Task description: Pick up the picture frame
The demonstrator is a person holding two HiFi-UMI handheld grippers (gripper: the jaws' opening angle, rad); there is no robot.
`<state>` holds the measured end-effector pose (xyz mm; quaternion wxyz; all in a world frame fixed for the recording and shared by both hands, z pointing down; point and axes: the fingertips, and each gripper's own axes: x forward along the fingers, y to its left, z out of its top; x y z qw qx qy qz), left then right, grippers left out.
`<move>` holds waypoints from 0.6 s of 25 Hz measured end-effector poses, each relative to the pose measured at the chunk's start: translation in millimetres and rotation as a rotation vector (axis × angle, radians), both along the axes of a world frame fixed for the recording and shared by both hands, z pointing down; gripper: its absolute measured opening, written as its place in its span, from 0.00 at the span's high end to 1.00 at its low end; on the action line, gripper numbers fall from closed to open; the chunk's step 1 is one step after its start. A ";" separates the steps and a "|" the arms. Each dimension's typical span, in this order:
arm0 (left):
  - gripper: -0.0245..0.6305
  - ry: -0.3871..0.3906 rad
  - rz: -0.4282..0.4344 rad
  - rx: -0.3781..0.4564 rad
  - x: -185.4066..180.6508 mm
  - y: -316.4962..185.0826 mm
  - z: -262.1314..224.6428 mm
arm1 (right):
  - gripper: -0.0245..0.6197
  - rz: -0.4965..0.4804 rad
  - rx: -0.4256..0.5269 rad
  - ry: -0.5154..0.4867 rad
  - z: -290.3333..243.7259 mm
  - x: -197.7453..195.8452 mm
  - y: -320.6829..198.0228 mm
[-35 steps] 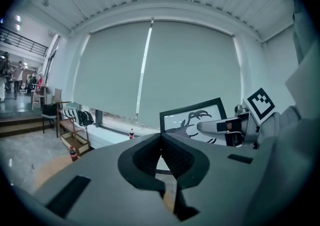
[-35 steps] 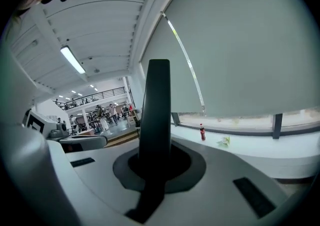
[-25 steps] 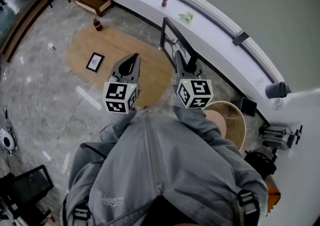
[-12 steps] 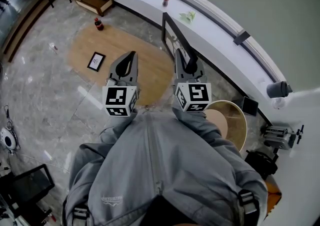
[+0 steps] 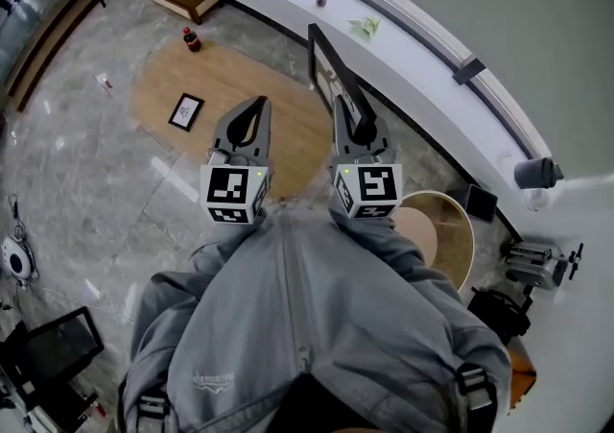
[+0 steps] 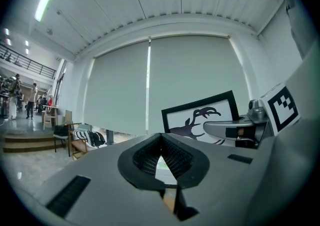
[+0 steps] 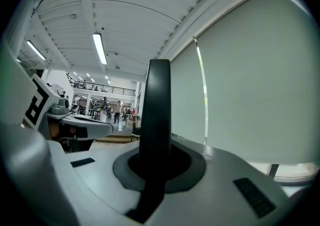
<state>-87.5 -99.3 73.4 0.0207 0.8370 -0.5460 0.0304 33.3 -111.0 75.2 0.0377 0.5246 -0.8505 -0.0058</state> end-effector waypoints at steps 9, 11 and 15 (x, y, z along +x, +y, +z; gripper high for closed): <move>0.93 -0.007 0.015 -0.009 6.1 -6.1 3.2 | 0.91 -0.010 0.000 0.011 2.1 -1.2 -5.5; 0.93 -0.008 0.017 -0.011 9.4 -7.9 4.4 | 0.91 -0.011 -0.003 0.013 3.4 1.1 -7.0; 0.93 -0.008 0.022 -0.008 16.7 -13.6 4.3 | 0.91 -0.014 -0.006 0.016 4.3 6.6 -12.7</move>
